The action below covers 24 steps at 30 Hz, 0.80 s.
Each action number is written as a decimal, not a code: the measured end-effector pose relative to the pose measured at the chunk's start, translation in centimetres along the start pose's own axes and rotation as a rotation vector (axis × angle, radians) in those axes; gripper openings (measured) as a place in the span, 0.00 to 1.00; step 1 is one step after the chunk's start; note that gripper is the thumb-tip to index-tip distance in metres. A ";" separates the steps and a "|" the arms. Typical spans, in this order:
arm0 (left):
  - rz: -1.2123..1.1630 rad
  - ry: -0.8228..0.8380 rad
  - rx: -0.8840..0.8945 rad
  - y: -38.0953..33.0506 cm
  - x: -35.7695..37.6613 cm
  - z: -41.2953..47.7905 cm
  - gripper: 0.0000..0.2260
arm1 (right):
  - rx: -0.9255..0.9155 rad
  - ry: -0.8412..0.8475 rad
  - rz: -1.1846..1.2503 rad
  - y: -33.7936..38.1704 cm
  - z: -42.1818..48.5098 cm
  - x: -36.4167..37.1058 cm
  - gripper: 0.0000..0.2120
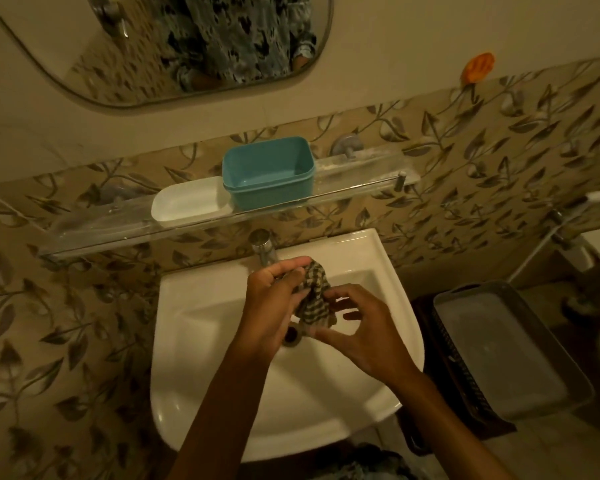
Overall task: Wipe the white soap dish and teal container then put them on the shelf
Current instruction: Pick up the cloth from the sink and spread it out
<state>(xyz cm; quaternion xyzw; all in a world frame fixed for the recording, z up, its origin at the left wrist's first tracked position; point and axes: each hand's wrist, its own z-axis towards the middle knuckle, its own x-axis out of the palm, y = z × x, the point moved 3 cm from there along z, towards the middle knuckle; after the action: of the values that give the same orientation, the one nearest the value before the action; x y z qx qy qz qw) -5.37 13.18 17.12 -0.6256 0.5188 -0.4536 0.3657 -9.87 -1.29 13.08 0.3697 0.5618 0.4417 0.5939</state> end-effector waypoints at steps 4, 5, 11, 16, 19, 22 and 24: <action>-0.322 -0.080 -0.099 0.2 1.8 -0.6 0.09 | -0.056 -0.209 0.076 -0.5 0.7 -0.6 0.09; -0.428 -0.087 -0.146 0.3 2.2 -0.9 0.09 | -0.071 -0.216 0.094 -0.5 0.8 -0.7 0.14; -0.522 -0.003 -0.215 0.1 4.0 -1.5 0.14 | -0.064 -0.358 -0.055 -1.3 1.2 -1.3 0.20; -0.124 0.099 -0.056 -0.4 2.9 -0.7 0.10 | -0.066 -0.407 -0.013 -2.1 1.9 -3.7 0.06; 0.527 0.081 0.173 -1.4 2.1 -0.1 0.04 | -0.037 -0.292 0.011 -1.7 2.6 -4.8 0.07; 0.835 0.022 0.329 -2.4 2.5 0.5 0.18 | 0.006 -0.158 0.008 -1.3 3.0 -5.6 0.06; 0.871 0.006 0.353 -2.8 2.8 0.9 0.20 | 0.072 -0.041 0.077 -1.4 3.0 -6.3 0.03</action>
<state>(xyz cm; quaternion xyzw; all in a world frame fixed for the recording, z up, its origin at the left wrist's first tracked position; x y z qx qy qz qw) -3.49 10.95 19.96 -0.2765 0.6492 -0.3407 0.6213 -6.65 -7.48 14.20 0.4214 0.5502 0.4360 0.5741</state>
